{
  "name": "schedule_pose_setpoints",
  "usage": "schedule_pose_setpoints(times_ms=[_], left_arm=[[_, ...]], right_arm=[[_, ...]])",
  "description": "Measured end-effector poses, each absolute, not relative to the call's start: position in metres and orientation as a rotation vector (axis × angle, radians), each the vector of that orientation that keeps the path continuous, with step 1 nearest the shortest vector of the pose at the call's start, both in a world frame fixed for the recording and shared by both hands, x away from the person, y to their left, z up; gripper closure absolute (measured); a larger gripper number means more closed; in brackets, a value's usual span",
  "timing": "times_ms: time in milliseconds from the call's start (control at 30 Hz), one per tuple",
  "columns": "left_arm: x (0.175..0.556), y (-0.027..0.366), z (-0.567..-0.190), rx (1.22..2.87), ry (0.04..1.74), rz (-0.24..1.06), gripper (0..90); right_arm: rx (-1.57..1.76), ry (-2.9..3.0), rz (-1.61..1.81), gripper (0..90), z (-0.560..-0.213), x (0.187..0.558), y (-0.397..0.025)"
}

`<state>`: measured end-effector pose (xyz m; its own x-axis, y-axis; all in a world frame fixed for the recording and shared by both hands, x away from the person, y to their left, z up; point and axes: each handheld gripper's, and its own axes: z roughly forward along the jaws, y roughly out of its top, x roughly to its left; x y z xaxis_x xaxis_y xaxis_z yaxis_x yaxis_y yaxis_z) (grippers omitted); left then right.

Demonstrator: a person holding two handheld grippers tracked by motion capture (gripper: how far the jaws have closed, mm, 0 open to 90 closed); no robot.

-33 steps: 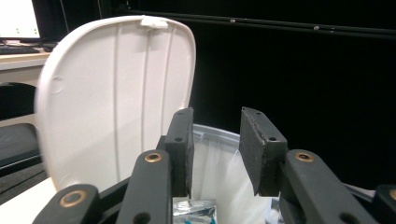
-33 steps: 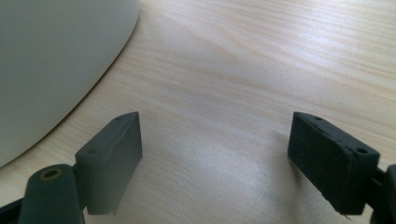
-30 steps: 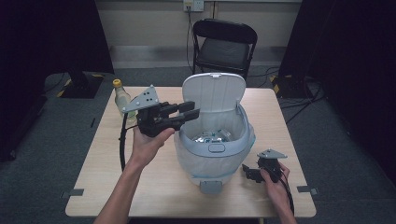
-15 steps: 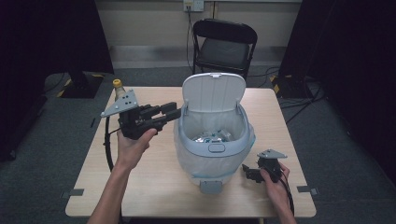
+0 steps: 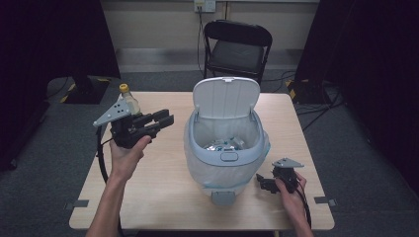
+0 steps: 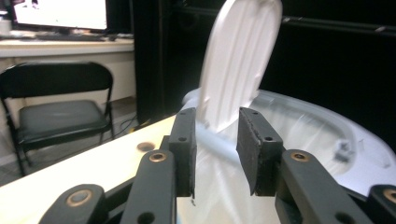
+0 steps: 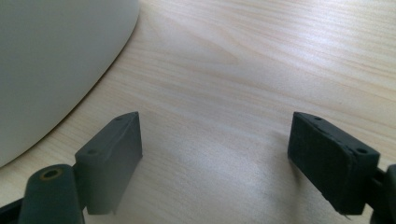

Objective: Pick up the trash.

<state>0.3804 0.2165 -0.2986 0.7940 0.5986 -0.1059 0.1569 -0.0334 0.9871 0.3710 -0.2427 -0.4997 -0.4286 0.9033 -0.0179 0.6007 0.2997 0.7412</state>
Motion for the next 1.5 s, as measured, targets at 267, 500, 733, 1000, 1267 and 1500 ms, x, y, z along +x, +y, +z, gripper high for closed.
schedule_pose_setpoints(times_ms=[267, 500, 733, 1000, 1267, 1500], left_arm=[[0.385, 0.231, -0.321, 1.617, 0.715, 0.417, 62.4], [0.390, 0.238, -0.337, 1.703, 0.763, 0.464, 51.4], [0.396, 0.251, -0.351, 1.705, 0.837, 0.445, 42.7], [0.397, 0.262, -0.364, 1.731, 0.897, 0.467, 39.3], [0.406, 0.274, -0.380, 1.755, 0.975, 0.460, 37.0], [0.412, 0.283, -0.389, 1.762, 1.000, 0.469, 35.8]], right_arm=[[1.340, 2.138, 0.934, 16.7, -0.500, 0.371, -0.243], [1.340, 2.138, 0.934, 16.7, -0.500, 0.371, -0.243], [1.338, 2.138, 0.934, 16.7, -0.500, 0.371, -0.243], [1.338, 2.140, 0.934, 16.7, -0.500, 0.371, -0.243], [1.339, 2.138, 0.934, 16.8, -0.500, 0.371, -0.243], [1.338, 2.138, 0.934, 16.8, -0.500, 0.371, -0.243]])
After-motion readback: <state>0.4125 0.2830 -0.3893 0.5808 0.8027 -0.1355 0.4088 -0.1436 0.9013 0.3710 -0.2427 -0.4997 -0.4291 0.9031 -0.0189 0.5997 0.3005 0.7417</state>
